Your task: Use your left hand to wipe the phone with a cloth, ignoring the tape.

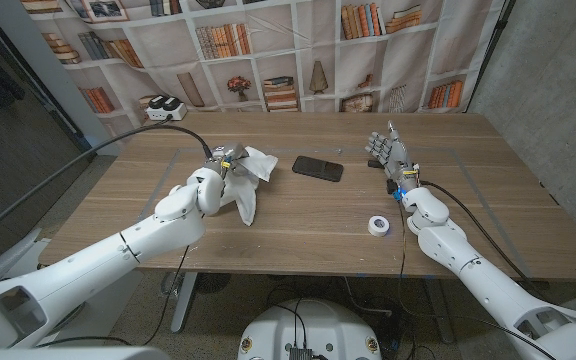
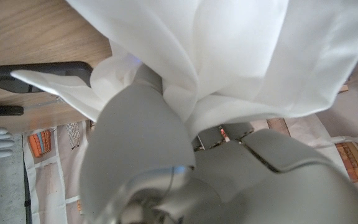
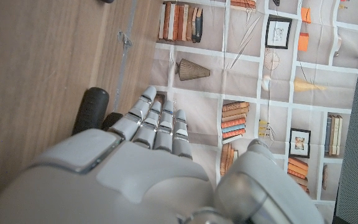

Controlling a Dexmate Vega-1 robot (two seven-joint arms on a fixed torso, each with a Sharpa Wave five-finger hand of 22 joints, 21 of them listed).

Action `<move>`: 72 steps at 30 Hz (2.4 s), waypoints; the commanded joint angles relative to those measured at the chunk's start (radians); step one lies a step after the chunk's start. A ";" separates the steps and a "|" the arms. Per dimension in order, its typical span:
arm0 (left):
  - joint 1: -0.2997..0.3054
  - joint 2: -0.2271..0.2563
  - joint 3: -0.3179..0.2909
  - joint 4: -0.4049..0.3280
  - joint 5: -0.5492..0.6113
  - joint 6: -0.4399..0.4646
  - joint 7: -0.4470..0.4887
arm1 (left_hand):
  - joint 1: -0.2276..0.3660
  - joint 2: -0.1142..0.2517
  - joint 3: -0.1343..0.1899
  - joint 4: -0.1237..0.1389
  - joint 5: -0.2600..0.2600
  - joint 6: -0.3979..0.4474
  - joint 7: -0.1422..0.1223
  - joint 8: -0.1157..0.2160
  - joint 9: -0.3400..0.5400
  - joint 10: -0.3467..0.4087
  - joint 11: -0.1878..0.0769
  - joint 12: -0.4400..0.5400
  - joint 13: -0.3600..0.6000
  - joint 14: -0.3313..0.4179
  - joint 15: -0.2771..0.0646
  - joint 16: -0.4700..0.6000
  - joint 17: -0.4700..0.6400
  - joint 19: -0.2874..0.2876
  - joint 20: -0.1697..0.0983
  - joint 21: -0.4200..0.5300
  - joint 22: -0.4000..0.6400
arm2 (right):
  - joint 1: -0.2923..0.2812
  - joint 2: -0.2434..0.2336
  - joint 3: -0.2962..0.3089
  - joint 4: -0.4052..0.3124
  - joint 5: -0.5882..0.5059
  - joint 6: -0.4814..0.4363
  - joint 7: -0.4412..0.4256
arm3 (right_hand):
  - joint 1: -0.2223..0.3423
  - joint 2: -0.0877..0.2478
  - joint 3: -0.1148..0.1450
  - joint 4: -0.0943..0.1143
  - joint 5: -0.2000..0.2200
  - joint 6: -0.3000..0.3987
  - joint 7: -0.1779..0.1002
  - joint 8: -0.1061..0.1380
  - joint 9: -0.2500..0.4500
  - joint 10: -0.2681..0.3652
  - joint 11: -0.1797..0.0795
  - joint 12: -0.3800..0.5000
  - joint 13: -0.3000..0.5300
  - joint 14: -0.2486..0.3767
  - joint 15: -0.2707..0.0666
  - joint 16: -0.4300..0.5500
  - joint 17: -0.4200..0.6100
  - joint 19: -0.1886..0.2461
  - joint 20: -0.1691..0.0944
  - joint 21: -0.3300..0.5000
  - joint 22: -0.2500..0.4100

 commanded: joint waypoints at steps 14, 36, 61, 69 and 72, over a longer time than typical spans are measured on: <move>-0.047 -0.073 -0.020 0.099 0.037 -0.192 0.092 | 0.002 -0.001 0.010 0.009 0.003 -0.012 -0.005 0.008 0.002 0.006 -0.003 0.011 0.045 0.036 -0.024 -0.003 0.014 -0.008 0.004 0.002 0.003 | -0.032 0.000 0.016 -0.016 0.006 0.034 -0.011 | 0.010 0.004 0.001 -0.005 -0.003 0.008 0.000 -0.003 0.003 0.013 0.001 -0.003 0.003 0.009 0.004 -0.003 0.006 0.005 -0.003 -0.005 0.005; -0.153 -0.131 0.026 0.167 0.177 -0.335 0.081 | -0.004 -0.008 0.014 0.017 0.001 0.000 -0.019 0.015 -0.011 0.014 -0.019 0.014 0.087 0.040 -0.026 -0.008 0.027 -0.034 0.014 -0.007 0.003 | -0.065 -0.001 0.020 -0.045 0.004 0.042 -0.033 | 0.017 0.009 0.004 -0.010 -0.004 0.011 0.001 -0.003 0.003 0.015 0.000 -0.004 0.003 0.013 0.004 -0.003 0.005 0.010 -0.004 -0.010 0.005; -0.252 -0.230 0.083 0.307 0.277 -0.503 0.089 | -0.009 -0.016 0.016 0.022 0.000 0.011 -0.031 0.021 -0.027 0.021 -0.029 0.011 0.125 0.039 -0.027 -0.016 0.040 -0.048 0.009 -0.010 0.005 | -0.091 -0.033 0.037 -0.087 0.011 0.027 -0.039 | 0.021 0.010 0.004 -0.013 -0.006 0.011 0.001 -0.004 0.003 0.015 -0.003 -0.005 0.003 0.014 0.003 -0.004 0.006 0.014 -0.006 -0.016 0.005; -0.289 -0.273 0.127 0.369 0.333 -0.521 0.099 | -0.009 -0.018 0.017 0.022 0.000 0.019 -0.034 0.024 -0.034 0.028 -0.034 0.011 0.136 0.048 -0.029 -0.014 0.045 -0.052 0.007 -0.010 0.006 | -0.103 -0.036 0.043 -0.100 0.010 0.033 -0.049 | 0.022 0.011 0.003 -0.014 -0.007 0.012 0.001 -0.004 0.003 0.014 0.000 -0.006 0.003 0.015 0.004 -0.004 0.006 0.014 -0.005 -0.018 0.005; -0.303 -0.287 0.137 0.394 0.334 -0.540 0.107 | -0.011 -0.022 0.016 0.022 0.000 0.030 -0.039 0.027 -0.038 0.033 -0.038 0.011 0.140 0.054 -0.028 -0.013 0.047 -0.051 0.004 -0.007 0.008 | -0.109 -0.038 0.045 -0.106 0.008 0.034 -0.054 | 0.022 0.011 0.003 -0.014 -0.007 0.012 0.001 -0.004 0.003 0.015 0.000 -0.006 0.003 0.014 0.004 -0.005 0.006 0.015 -0.006 -0.019 0.005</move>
